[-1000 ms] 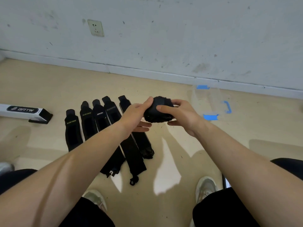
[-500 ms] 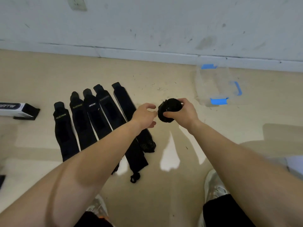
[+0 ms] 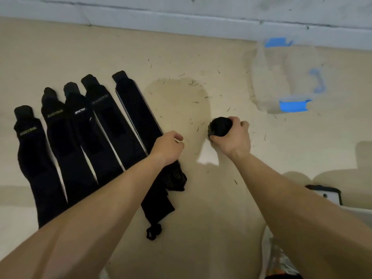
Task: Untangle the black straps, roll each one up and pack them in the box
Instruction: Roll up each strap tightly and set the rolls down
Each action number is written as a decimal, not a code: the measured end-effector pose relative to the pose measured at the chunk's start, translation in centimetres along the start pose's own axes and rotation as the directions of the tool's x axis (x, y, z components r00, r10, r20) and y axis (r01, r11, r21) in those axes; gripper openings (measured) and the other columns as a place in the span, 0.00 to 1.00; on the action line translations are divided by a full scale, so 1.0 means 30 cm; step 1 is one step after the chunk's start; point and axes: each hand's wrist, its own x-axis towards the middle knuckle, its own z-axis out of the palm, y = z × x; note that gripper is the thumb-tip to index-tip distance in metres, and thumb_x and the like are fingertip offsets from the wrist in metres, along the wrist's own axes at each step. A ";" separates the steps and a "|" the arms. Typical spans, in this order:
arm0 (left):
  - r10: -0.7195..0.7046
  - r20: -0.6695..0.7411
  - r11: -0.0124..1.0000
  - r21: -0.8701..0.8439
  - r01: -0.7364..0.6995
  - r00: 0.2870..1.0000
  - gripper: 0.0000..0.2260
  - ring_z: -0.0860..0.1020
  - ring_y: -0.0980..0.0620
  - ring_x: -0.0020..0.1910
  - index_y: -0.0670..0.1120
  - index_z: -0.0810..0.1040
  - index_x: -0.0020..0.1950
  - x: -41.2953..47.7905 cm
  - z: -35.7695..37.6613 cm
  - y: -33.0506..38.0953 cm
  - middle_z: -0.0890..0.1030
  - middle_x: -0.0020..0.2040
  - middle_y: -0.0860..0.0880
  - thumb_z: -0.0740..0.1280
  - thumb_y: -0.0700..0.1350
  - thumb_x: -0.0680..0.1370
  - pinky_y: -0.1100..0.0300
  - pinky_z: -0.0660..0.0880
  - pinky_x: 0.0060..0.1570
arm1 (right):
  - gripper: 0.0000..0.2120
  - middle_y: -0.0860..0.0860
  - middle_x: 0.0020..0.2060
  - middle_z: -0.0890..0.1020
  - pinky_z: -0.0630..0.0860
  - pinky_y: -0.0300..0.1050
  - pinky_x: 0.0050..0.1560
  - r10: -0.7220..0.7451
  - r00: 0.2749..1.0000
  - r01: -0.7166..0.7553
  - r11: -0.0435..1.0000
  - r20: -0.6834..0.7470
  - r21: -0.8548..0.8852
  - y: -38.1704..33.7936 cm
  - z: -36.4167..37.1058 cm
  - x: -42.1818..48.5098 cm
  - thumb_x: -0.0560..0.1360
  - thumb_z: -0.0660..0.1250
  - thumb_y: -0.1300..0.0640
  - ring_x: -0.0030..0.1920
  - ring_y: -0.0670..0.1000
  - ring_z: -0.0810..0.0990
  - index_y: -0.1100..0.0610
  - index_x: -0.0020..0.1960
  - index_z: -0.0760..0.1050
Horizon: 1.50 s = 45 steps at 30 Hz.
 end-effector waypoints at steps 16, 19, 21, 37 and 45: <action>-0.027 0.082 0.965 0.260 0.005 0.996 0.17 0.78 0.47 0.63 0.47 0.72 0.73 -0.210 -0.028 -0.215 0.78 0.67 0.45 0.64 0.41 0.84 0.57 0.75 0.60 | 0.19 0.54 0.64 0.78 0.70 0.41 0.60 0.042 0.918 -0.076 0.995 0.394 0.071 0.006 0.160 -0.346 0.80 0.63 0.57 0.64 0.55 0.77 0.57 0.70 0.73; -0.052 0.125 0.973 0.230 0.023 0.991 0.27 0.73 0.45 0.72 0.47 0.64 0.80 -0.233 0.007 -0.271 0.73 0.74 0.44 0.67 0.40 0.82 0.55 0.72 0.68 | 0.21 0.55 0.65 0.79 0.73 0.44 0.61 0.024 0.890 -0.056 0.997 0.455 0.056 -0.038 0.220 -0.366 0.80 0.63 0.59 0.64 0.56 0.78 0.56 0.73 0.70; -0.058 0.117 0.984 0.175 0.037 0.991 0.31 0.70 0.44 0.74 0.47 0.61 0.81 -0.231 0.025 -0.297 0.70 0.76 0.43 0.68 0.39 0.81 0.55 0.70 0.70 | 0.21 0.55 0.64 0.79 0.76 0.48 0.62 0.033 0.893 -0.068 0.996 0.449 0.061 -0.057 0.258 -0.370 0.80 0.64 0.58 0.62 0.56 0.79 0.57 0.72 0.71; 0.159 0.210 0.840 0.484 -0.244 0.965 0.32 0.68 0.45 0.67 0.51 0.66 0.78 -0.216 0.109 -0.343 0.69 0.72 0.51 0.71 0.42 0.75 0.50 0.75 0.63 | 0.03 0.54 0.43 0.81 0.81 0.53 0.50 0.142 0.894 -0.245 0.949 0.426 0.199 -0.029 0.319 -0.323 0.76 0.67 0.60 0.48 0.56 0.81 0.57 0.49 0.79; 0.339 0.007 0.797 0.529 -0.291 0.941 0.31 0.67 0.47 0.65 0.49 0.64 0.72 -0.304 0.101 -0.251 0.67 0.69 0.49 0.74 0.48 0.74 0.54 0.74 0.59 | 0.15 0.63 0.52 0.82 0.85 0.50 0.38 0.157 0.835 -0.473 0.694 0.527 0.543 -0.095 0.137 -0.375 0.76 0.72 0.66 0.48 0.58 0.85 0.62 0.61 0.75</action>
